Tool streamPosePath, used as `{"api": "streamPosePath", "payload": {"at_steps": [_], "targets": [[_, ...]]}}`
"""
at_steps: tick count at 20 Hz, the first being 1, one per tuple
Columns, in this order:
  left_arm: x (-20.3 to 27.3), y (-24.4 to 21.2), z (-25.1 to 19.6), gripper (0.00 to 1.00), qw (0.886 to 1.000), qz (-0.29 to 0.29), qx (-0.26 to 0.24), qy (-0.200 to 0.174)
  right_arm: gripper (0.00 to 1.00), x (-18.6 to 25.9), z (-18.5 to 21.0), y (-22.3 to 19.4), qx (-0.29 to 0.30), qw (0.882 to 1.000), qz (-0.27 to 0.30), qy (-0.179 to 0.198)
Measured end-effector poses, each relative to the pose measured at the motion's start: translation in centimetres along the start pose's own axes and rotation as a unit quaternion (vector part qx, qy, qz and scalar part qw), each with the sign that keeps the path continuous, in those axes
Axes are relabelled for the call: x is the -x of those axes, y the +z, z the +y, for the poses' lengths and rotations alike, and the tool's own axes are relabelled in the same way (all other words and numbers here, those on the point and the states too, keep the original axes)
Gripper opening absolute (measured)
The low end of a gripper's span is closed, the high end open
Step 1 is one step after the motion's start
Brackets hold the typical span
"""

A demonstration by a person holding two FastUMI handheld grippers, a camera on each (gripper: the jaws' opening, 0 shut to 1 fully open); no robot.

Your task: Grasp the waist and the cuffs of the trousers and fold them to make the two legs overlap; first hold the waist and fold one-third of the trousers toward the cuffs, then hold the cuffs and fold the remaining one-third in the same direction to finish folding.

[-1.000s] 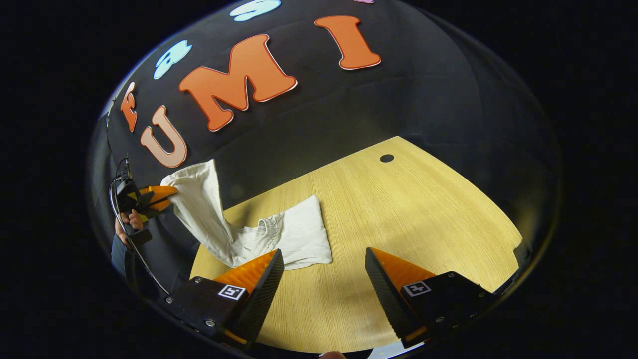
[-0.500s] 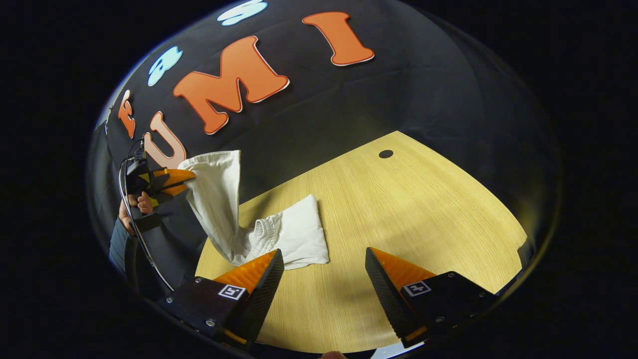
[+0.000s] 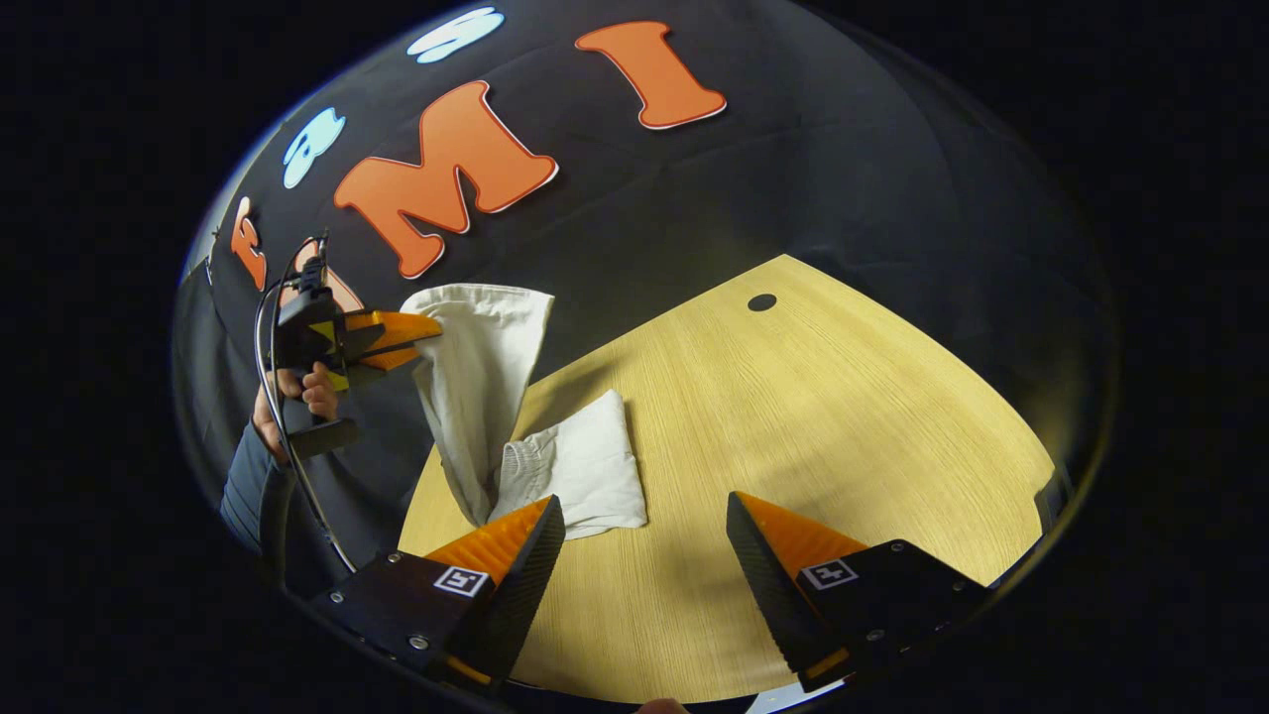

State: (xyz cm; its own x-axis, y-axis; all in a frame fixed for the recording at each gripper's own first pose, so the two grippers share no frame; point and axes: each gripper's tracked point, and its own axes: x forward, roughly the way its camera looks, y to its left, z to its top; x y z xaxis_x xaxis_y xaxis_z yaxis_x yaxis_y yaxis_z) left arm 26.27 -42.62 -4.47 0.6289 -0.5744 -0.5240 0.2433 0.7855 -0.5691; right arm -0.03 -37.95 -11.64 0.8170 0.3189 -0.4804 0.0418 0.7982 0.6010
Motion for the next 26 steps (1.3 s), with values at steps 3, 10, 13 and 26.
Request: {"api": "streamPosePath", "payload": {"at_steps": [3,10,13,26], "targets": [[-2.5,-2.8,-1.8,0.09,0.999,0.02,-0.028,0.003,0.99,0.0,-0.4,-0.4,-0.004,1.0,0.008,0.006],[-3.3,-14.9,-5.9,0.18,0.983,0.133,-0.112,-0.055,0.98,-0.2,-1.5,0.2,-0.007,1.0,0.01,0.016],[-1.4,-18.9,-7.3,0.48,0.97,0.166,-0.154,-0.089,0.99,-0.4,-1.3,0.6,-0.003,1.0,0.01,0.023],[13.8,-9.9,-0.6,1.0,0.971,-0.069,-0.225,0.034,0.98,1.1,7.2,5.5,0.123,0.987,-0.1,0.018]]}}
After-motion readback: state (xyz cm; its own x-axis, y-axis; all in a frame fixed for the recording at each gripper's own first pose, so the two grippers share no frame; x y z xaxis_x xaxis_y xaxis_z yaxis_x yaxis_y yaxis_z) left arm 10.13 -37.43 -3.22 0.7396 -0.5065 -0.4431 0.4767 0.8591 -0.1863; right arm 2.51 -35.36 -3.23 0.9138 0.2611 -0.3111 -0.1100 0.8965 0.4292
